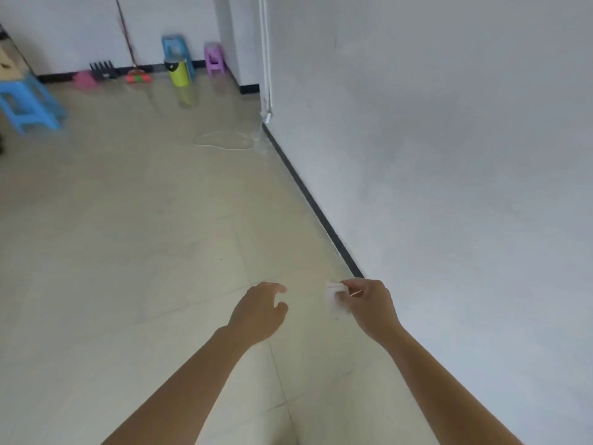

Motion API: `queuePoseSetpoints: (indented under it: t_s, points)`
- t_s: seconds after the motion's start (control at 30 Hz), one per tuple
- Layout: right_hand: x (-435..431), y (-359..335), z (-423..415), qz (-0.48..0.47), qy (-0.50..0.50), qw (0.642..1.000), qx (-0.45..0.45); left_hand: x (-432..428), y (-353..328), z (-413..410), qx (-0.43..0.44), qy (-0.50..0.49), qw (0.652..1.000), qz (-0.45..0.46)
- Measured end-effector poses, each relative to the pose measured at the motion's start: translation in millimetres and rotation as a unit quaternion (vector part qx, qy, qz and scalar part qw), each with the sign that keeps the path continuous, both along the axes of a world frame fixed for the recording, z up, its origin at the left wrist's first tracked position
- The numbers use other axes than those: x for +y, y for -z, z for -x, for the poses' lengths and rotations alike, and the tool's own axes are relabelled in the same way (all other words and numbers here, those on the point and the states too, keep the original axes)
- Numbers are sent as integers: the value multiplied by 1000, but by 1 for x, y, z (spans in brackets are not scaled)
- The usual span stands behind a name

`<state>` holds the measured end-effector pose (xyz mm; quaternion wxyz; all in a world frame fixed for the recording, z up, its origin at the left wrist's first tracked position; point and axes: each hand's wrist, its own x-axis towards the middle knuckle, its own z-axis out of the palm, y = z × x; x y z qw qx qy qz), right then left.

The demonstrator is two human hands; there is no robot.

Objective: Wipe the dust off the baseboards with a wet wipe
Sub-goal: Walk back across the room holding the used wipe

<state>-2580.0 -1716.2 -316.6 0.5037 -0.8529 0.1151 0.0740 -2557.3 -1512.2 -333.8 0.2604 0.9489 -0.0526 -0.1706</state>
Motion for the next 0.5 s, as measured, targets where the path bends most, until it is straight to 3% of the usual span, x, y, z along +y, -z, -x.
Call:
queuePoseSetpoints:
  t_s: [0.2,0.5]
  points:
    - [89,-10,-132,19,-95,995,2,83,-11,-101,-13,-74,997,21]
    - [153,4,-372,32,-107,993,-22,133,2,-340,-28,-81,995,48]
